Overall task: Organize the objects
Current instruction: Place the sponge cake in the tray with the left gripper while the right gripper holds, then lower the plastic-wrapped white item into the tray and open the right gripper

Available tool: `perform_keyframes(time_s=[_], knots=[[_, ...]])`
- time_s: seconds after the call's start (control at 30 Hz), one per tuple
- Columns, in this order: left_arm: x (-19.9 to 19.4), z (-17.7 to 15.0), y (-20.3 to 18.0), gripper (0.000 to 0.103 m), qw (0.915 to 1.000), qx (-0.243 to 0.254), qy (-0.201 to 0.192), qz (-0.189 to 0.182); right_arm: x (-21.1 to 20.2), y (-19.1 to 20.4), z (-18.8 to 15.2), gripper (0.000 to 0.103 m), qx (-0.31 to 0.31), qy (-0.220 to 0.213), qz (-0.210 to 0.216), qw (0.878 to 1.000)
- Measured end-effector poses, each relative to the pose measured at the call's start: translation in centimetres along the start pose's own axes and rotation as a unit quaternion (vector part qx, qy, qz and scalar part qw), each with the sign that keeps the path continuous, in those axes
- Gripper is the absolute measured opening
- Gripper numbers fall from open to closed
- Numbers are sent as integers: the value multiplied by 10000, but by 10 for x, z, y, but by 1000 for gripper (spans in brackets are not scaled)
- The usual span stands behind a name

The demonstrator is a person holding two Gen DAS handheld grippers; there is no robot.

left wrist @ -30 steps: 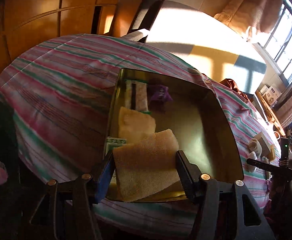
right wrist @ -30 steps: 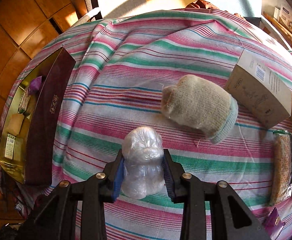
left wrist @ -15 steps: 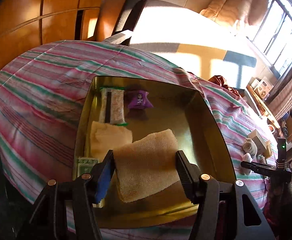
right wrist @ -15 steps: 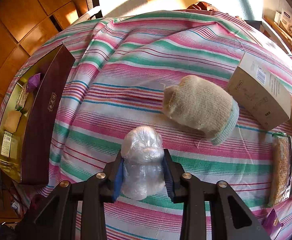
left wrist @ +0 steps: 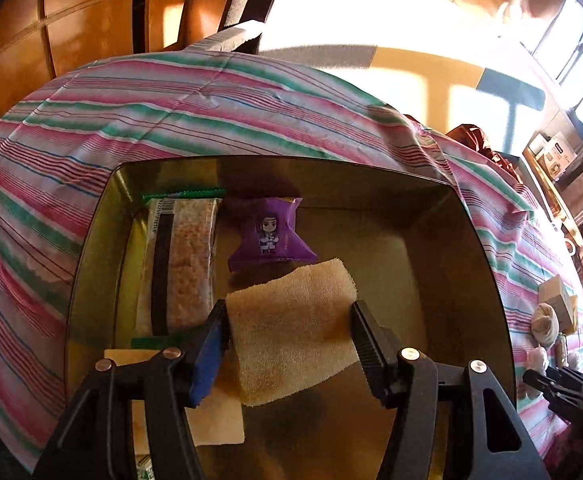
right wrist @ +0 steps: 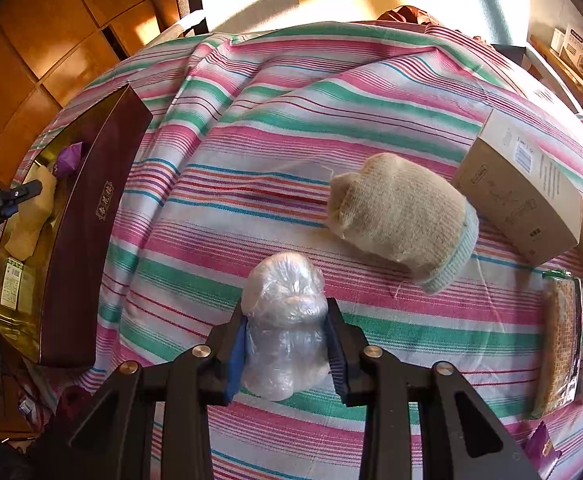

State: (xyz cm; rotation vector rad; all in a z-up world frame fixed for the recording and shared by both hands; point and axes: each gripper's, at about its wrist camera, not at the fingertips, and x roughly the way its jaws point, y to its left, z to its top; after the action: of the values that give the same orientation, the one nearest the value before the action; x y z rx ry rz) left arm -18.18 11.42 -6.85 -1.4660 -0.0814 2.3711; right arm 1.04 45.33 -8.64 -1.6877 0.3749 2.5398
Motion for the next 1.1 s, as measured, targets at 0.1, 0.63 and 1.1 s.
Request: perform_keyframes(time_s=[0.1, 0.63, 1.1], knots=[[15, 6, 5, 63, 9999, -109, 108, 60, 0, 0, 0, 35, 0, 0, -2, 10000], [-19, -4, 0, 81, 9969, 257, -549, 498, 0, 3, 1, 35, -24, -8, -27, 10000], [-105, -78, -10, 89, 9875, 541, -1287, 733, 4, 7, 1, 35, -150, -38, -155, 9998]])
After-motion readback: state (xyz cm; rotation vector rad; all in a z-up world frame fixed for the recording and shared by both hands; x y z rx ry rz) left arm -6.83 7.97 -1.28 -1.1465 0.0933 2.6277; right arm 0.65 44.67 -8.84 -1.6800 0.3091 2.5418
